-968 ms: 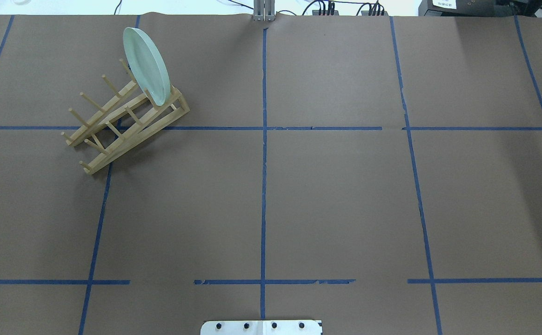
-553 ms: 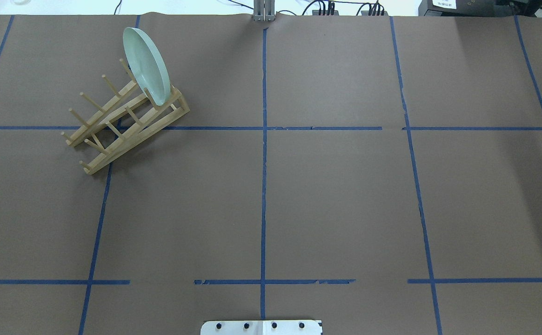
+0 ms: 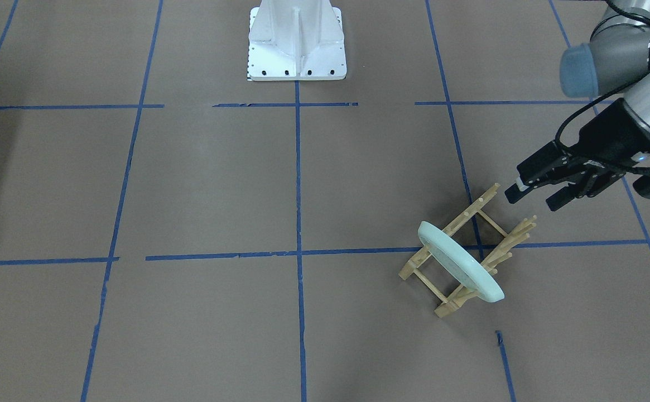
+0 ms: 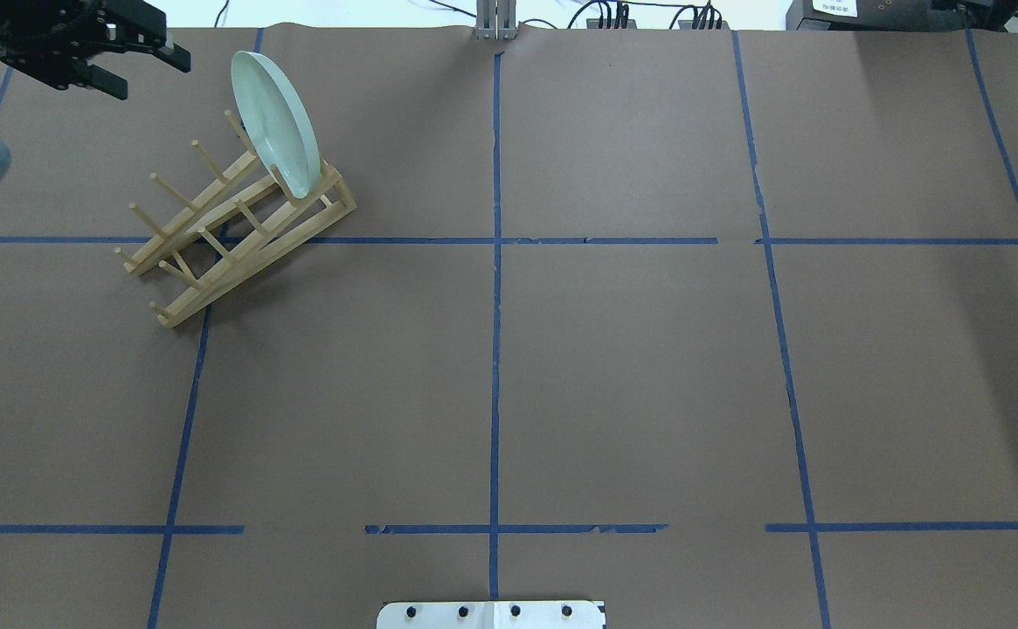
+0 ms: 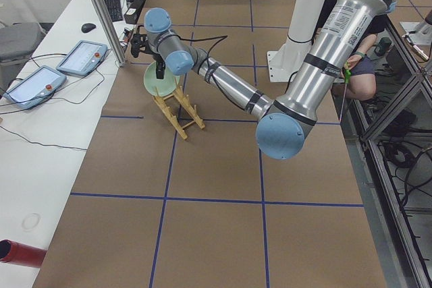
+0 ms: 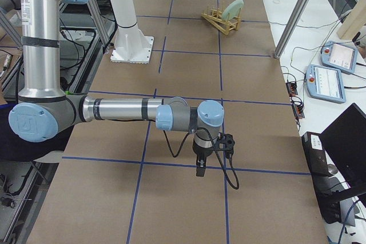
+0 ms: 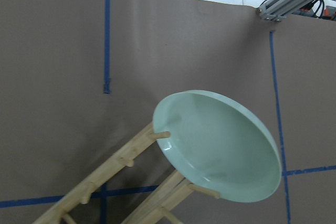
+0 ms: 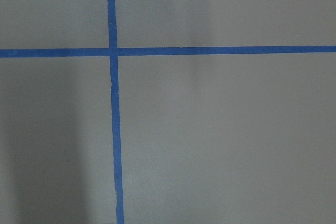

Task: Place plate on table
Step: 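Reach the left gripper to the top rim of the pale green plate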

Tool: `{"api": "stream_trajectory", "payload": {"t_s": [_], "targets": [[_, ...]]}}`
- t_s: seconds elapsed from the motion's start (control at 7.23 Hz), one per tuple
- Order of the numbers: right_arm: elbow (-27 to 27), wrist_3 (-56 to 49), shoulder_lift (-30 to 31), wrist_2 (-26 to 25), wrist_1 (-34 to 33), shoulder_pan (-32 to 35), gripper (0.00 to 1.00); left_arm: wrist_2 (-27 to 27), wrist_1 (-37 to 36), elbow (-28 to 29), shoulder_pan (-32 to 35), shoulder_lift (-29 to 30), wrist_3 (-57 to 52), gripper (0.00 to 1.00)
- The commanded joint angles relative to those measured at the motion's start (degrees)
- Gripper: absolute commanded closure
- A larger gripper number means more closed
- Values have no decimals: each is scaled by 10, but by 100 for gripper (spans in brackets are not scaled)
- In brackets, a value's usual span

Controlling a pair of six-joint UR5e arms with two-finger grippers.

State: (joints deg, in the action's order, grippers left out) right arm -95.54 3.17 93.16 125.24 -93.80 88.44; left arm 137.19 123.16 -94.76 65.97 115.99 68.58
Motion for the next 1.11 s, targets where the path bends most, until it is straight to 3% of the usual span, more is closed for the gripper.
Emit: {"api": "stream_trajectory", "payload": {"t_s": [0.0,0.28,0.55,0.69,0.97], "targets": [[0,0,0,0,0,0,0,-107,170,34,-49,0,232,0],[0,0,0,0,0,0,0,-225,277,83,-101,5,330,0],[0,0,0,0,0,0,0,-234,285,103,-104,10,343,2],[0,1,0,0,0,0,0,-234,285,106,-104,13,343,21],[0,0,0,0,0,1,0,-234,285,120,-105,26,343,43]]}}
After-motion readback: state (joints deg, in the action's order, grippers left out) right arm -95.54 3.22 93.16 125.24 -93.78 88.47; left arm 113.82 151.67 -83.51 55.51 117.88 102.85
